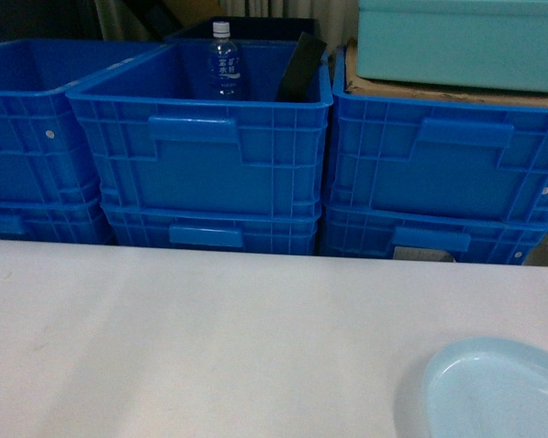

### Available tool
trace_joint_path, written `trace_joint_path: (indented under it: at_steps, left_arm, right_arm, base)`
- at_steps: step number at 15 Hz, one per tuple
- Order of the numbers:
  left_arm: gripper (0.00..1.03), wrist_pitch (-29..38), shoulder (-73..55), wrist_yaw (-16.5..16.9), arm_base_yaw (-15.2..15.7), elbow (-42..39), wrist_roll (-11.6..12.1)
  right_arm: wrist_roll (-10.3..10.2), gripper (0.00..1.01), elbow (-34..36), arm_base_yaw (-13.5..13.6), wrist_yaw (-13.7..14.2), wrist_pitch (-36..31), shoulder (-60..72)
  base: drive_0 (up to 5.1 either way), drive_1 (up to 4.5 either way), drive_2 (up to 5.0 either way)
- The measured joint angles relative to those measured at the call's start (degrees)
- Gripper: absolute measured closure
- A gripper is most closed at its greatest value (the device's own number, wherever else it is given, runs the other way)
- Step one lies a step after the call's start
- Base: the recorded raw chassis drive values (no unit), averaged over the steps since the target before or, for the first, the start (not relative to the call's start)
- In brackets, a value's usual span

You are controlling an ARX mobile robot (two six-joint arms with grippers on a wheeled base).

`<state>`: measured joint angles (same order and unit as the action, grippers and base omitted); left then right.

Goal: Place blue tray on left shelf second layer neatly

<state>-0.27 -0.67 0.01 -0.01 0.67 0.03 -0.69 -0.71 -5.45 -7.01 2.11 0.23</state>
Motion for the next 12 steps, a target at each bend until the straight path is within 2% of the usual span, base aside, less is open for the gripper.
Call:
trace_joint_path:
  at_steps: [2,4,5,6,10,12]
  left_arm:
    - [0.05,0.00,0.00,0.00,0.00,0.00,0.00]
    - [0.05,0.00,0.00,-0.02,0.00,0.00,-0.02]
    - [0.05,0.00,0.00,-0.02,0.00,0.00,0.00]
    - [0.05,0.00,0.00,0.00,0.00,0.02,0.00]
    - [0.05,0.00,0.00,-0.02,0.00,0.00,0.00]
    - [0.05,0.00,0.00,-0.02,0.00,0.00,0.00]
  right_arm:
    - [0.00,0.03,-0.04,-0.79,-1.36,-1.07,0.11]
    - [0.13,0.03,-0.98,-2.12,-4.59,-1.51,3.82]
    - [1.84,0.03,-2.80,-4.96,-7.39,-8.52,14.01]
    - [2.14,0.03,-3.08,-6.21,-8.50,-11.19,17.51]
    - [4.87,0.03,-5.62,-7.76,-11.10,-21.00,32.28]
    - [5.38,0.03,-5.86,-7.61,-10.95,-24.81,38.27]
  base:
    - [0.0,0.00,0.0]
    - [0.0,0.00,0.0]
    - [0.0,0.00,0.0]
    - [0.0,0.00,0.0]
    - [0.0,0.00,0.0]
    - [0.0,0.00,0.0]
